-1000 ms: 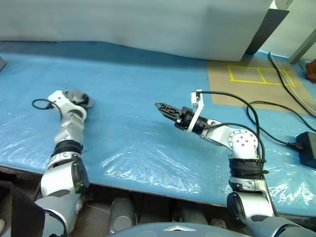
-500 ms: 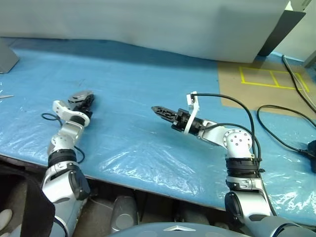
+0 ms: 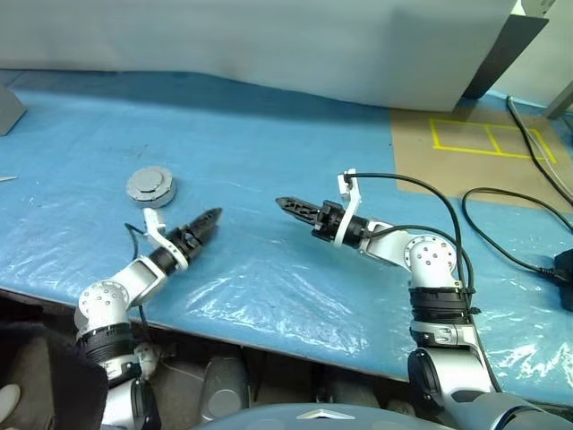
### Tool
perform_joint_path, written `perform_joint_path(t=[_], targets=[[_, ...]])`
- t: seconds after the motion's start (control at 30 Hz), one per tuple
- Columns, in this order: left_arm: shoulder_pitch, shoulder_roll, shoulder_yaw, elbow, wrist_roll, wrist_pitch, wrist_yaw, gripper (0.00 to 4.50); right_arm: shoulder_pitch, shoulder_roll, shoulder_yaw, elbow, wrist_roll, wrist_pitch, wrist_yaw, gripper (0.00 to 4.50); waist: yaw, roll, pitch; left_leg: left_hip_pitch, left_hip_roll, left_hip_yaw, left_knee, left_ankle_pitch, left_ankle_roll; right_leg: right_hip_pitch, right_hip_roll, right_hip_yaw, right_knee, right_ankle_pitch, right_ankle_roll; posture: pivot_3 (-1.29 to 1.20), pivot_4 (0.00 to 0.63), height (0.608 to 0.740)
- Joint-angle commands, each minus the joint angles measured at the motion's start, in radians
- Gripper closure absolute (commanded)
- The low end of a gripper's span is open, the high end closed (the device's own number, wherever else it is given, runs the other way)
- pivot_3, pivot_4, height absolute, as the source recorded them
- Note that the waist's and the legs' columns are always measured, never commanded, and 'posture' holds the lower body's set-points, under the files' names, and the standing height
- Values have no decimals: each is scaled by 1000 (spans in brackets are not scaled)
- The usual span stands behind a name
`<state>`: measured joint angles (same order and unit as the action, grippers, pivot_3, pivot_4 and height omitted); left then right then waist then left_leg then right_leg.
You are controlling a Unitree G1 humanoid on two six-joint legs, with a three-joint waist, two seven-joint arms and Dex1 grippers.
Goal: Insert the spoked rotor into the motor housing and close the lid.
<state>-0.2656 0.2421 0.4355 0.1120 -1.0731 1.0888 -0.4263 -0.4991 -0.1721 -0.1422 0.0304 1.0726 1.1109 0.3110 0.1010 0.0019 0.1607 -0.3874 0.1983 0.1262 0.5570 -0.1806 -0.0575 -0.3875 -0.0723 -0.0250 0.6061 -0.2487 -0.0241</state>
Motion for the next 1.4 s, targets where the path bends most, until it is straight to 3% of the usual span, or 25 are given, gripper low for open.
perform_joint_path(t=[0.03,0.17,0.3,0.43,0.67,0.9,1.4], targets=[[-39,-9,-91,-140,7,-17,-28,682,-9,-1,-3,-45,-21,-36,29,1123,0,0,0,0,0,0,0,0,0,0,0,0,0,0,0,0,150,740],[-115,-46,-204,-192,68,-85,-45,682,-3,-27,29,-86,-96,-93,71,1123,-1,0,0,0,0,0,1,0,1,0,0,0,0,0,0,0,150,740],[-187,-43,-304,-137,185,-172,-91,682,15,-93,132,-131,-296,-236,93,1123,-5,0,0,0,-1,0,0,0,1,0,0,0,0,0,1,0,150,740],[-213,-12,-396,-112,284,-242,-172,682,53,-109,118,-164,-402,-343,61,1123,-7,0,0,0,0,-1,0,1,1,-1,3,1,0,0,1,0,150,740],[-280,-30,-426,18,438,-405,-177,682,119,-95,89,-209,-510,-418,-18,1123,-6,0,0,0,0,-1,1,1,1,0,3,1,1,0,1,0,150,740],[-346,-64,-389,62,429,-421,-198,682,135,-65,86,-227,-547,-420,-55,1123,-8,0,0,1,0,-1,3,1,1,1,2,2,2,0,1,0,150,740],[-287,-60,-409,0,460,-397,-190,682,94,-9,116,-177,-594,-426,-64,1123,-8,0,0,1,0,-1,3,1,1,1,3,2,2,0,1,0,150,740]])
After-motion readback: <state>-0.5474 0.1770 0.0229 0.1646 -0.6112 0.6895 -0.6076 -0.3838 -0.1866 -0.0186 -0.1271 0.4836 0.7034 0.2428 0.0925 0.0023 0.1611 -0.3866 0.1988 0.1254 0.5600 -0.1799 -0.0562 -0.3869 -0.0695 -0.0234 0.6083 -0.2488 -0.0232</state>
